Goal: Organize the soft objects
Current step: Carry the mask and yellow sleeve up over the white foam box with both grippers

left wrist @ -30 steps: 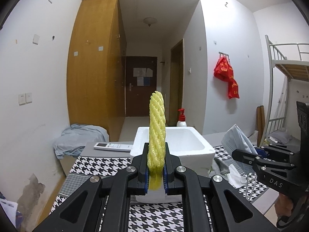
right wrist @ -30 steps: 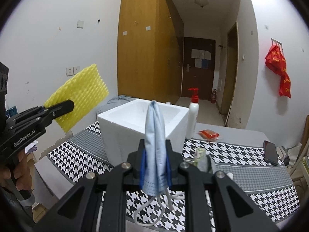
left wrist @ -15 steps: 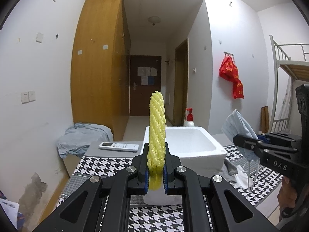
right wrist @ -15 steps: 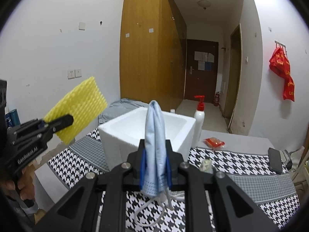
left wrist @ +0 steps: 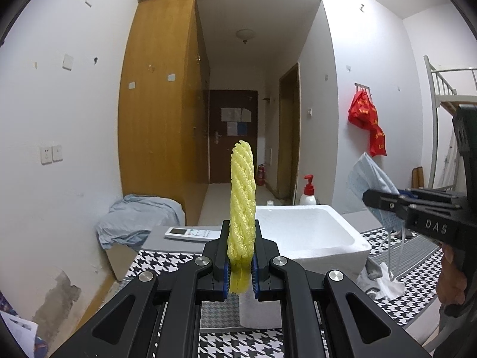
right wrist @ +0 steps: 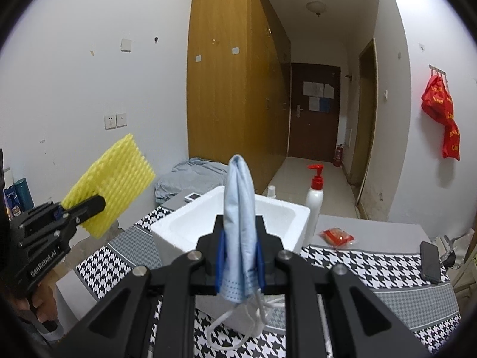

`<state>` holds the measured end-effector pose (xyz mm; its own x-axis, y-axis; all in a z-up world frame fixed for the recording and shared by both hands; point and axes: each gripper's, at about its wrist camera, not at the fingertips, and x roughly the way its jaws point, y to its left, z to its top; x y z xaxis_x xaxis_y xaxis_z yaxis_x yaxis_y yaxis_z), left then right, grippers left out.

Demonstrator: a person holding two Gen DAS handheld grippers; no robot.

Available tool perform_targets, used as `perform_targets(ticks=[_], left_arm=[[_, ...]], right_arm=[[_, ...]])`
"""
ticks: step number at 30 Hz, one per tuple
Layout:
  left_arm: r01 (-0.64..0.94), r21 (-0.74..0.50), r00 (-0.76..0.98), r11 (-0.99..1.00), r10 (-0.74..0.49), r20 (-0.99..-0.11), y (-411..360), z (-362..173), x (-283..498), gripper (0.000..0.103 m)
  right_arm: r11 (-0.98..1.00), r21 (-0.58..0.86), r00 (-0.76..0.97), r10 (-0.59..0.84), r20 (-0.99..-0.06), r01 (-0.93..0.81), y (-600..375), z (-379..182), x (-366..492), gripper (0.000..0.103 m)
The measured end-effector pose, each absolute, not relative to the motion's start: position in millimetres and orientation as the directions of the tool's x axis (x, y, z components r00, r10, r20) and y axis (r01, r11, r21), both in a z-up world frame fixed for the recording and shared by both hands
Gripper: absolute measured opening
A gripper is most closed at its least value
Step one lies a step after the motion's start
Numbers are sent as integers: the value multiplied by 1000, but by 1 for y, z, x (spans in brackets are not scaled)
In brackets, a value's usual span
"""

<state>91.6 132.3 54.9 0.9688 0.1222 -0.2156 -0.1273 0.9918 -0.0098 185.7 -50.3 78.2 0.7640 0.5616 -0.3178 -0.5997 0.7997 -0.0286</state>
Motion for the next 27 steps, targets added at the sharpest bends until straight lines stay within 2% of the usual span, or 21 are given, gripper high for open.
perform_targets(ticks=[16,27], left_arm=[[-116,-28,963,993,106,-247,143,48,110,11],[-115,-37,957,993,101,-274,153,41,120,11]], right_arm=[[791,-11,747,572,-340,-611,-28,90,215,21],[808,-7,744,540,-393,-590,-12,85,239,21]])
